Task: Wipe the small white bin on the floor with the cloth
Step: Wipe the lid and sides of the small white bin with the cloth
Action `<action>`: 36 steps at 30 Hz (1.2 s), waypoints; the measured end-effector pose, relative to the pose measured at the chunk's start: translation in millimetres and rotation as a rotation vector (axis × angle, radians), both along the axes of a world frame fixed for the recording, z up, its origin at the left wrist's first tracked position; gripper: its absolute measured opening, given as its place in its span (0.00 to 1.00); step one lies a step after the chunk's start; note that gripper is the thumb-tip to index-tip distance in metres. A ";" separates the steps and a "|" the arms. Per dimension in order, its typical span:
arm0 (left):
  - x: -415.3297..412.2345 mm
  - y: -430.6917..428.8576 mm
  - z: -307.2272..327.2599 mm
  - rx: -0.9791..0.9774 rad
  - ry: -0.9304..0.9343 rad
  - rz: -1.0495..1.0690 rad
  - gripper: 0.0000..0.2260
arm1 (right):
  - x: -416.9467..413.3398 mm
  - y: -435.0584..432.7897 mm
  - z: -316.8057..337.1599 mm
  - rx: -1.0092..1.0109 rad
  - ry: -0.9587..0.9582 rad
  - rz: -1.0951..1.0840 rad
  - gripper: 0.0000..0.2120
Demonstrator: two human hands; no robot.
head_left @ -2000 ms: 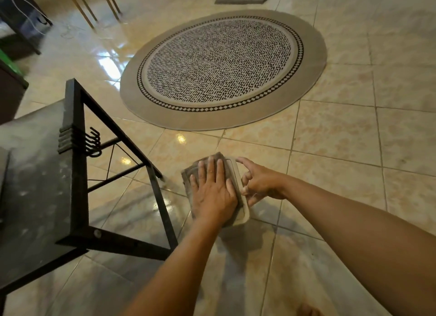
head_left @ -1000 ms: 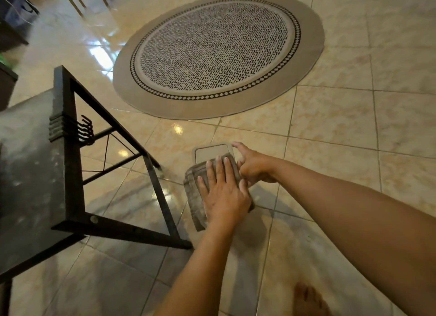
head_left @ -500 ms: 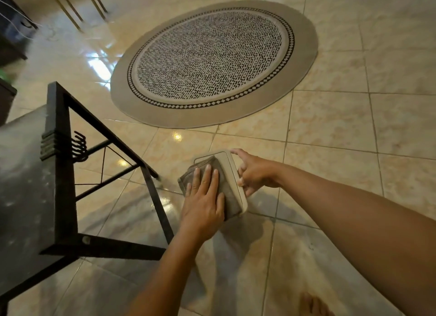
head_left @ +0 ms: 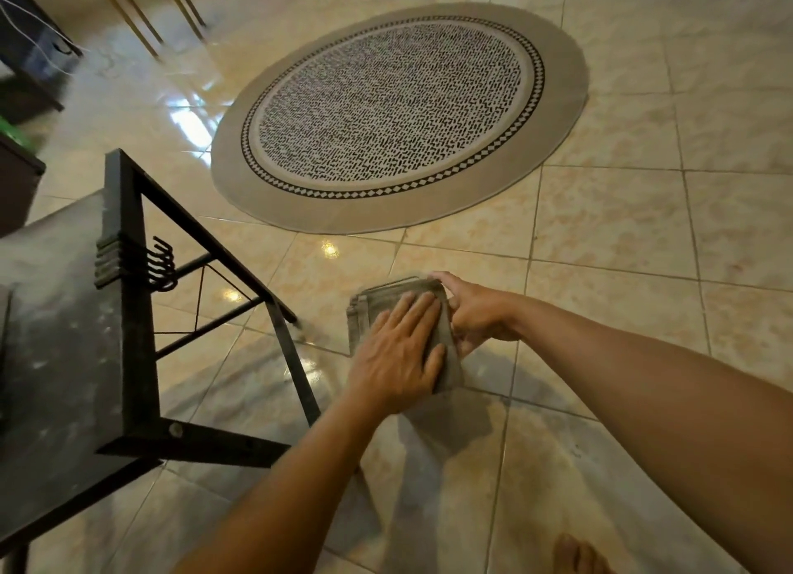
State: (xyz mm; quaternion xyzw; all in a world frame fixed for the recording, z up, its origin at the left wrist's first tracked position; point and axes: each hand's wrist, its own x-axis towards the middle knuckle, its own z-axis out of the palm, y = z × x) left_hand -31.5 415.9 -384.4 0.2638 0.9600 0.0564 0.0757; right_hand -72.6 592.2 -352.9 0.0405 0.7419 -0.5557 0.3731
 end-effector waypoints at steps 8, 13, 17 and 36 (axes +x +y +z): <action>-18.0 -4.9 1.3 -0.050 -0.006 -0.107 0.29 | -2.0 -0.2 -5.3 -0.012 -0.036 -0.007 0.49; -35.3 -15.0 0.6 -0.056 -0.004 0.100 0.31 | -2.4 -4.3 -3.4 0.000 0.000 0.002 0.47; -11.5 -6.5 -4.2 -0.053 0.012 -0.072 0.28 | -0.1 -0.8 -5.5 -0.041 -0.026 -0.016 0.48; 59.4 8.3 -7.9 -0.043 -0.075 0.322 0.31 | -2.7 -8.6 -4.2 0.016 0.034 -0.009 0.45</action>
